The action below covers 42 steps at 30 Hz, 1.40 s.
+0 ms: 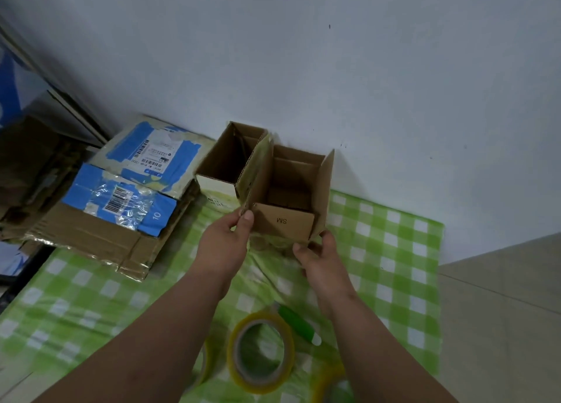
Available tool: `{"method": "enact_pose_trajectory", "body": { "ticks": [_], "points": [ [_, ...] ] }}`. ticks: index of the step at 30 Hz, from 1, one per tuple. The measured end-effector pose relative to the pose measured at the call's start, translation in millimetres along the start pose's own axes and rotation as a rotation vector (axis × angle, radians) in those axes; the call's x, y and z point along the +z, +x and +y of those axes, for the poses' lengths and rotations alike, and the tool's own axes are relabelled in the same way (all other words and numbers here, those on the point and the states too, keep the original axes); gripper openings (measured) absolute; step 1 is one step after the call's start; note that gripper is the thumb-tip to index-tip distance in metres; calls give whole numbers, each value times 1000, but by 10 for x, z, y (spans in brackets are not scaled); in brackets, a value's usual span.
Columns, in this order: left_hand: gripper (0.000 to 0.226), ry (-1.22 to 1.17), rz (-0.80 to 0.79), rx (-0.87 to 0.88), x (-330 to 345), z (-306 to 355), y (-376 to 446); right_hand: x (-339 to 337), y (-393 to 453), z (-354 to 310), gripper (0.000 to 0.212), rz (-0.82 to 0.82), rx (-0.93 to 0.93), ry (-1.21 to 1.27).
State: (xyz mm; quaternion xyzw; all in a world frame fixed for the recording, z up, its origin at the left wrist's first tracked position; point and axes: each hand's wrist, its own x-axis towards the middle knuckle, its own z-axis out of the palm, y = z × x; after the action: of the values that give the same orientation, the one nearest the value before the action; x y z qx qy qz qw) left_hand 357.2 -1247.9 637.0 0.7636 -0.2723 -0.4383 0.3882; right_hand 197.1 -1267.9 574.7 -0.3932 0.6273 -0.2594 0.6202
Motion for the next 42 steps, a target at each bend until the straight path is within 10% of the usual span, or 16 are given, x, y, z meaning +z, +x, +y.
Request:
{"method": "enact_pose_trajectory", "body": {
  "ticks": [36,42],
  "points": [
    [24,32,0,283,-110,-224,187,378,-152,77,35,173,-245,12],
    [35,-97,-167,132,-185,-94,304,326,-66,56,64,266,-232,-35]
  ]
}}
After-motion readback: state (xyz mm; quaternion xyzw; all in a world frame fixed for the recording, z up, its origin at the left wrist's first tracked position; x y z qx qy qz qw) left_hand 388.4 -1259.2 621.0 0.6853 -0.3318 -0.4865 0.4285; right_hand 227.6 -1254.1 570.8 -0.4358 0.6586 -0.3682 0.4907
